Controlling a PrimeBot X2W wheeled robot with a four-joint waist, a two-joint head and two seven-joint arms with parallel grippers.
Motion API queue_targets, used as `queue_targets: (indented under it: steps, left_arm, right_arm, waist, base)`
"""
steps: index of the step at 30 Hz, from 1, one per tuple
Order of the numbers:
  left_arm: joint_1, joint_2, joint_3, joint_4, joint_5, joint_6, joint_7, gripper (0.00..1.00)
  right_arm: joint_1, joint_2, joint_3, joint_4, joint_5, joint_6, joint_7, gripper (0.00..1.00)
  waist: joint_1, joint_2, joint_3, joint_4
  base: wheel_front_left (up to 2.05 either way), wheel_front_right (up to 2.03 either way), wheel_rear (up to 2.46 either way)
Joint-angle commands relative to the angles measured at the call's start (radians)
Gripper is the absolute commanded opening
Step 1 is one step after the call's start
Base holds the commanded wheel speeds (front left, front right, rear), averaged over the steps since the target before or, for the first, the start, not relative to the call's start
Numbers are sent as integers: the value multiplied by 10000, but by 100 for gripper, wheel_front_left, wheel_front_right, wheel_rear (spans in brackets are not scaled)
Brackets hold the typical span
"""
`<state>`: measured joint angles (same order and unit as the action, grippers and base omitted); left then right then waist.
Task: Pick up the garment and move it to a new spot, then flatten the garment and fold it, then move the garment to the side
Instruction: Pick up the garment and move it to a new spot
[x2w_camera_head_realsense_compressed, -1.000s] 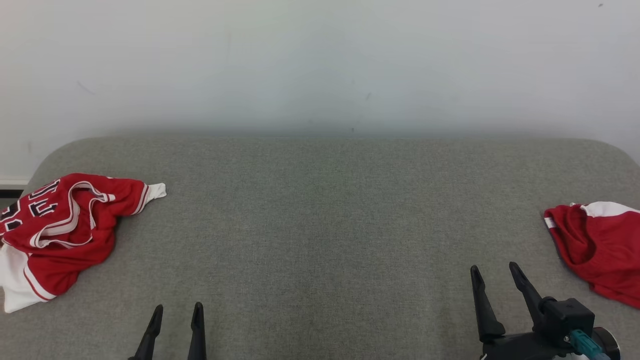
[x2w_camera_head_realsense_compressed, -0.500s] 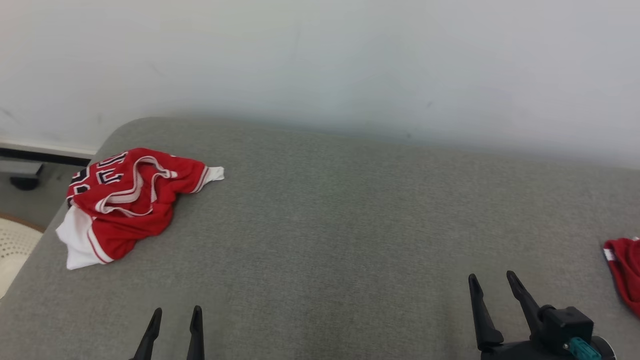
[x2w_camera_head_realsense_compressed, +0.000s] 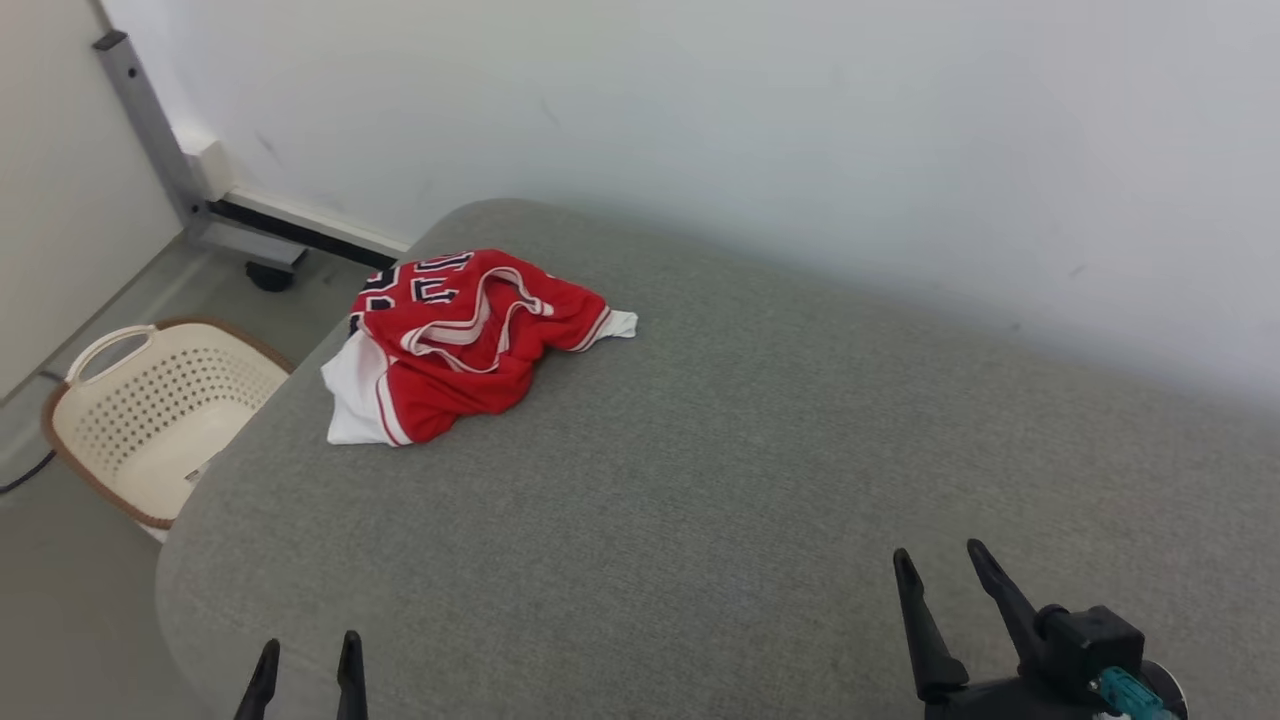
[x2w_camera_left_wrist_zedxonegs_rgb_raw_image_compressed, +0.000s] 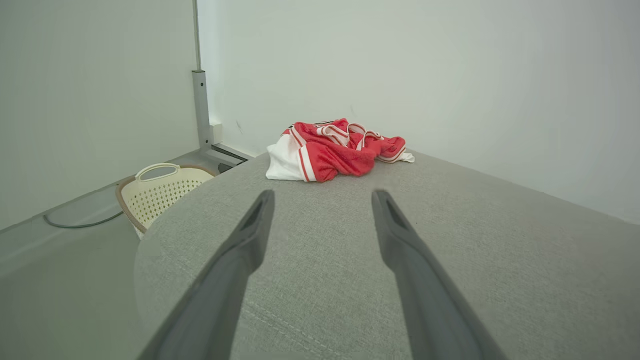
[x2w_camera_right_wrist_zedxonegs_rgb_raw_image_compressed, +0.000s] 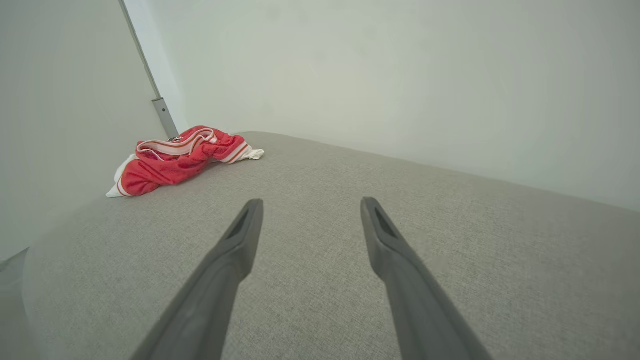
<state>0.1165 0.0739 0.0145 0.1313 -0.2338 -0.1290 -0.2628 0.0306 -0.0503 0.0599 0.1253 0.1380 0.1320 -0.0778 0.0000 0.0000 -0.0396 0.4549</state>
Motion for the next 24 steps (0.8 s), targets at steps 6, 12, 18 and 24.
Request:
queue_targets:
  steps: [6, 12, 18, 24]
  left_arm:
    - [319, -131, 365, -420, -143, 136, -32, 100]
    - [391, -211, 622, -393, -411, 394, -32, 100]
    - [59, -240, 411, 266, -630, 407, -34, 100]
    - [-1275, 40, -56, 1703, -866, 159, 76, 100]
  right_arm:
    - [-486, -3, 362, 229, -23, -22, 66, 100]
    - [-685, -3, 452, 404, -44, -22, 15, 100]
    - [-622, -2, 444, 441, -15, -22, -23, 100]
    - [-510, -3, 301, 293, -34, -22, 101, 100]
  waist:
    - [0, 0, 285, 646]
    - [0, 0, 332, 662]
    - [0, 0, 322, 625]
    - [0, 0, 471, 549]
  base:
    - [0, 0, 0]
    - [0, 0, 0]
    - [0, 0, 0]
    - [0, 0, 0]
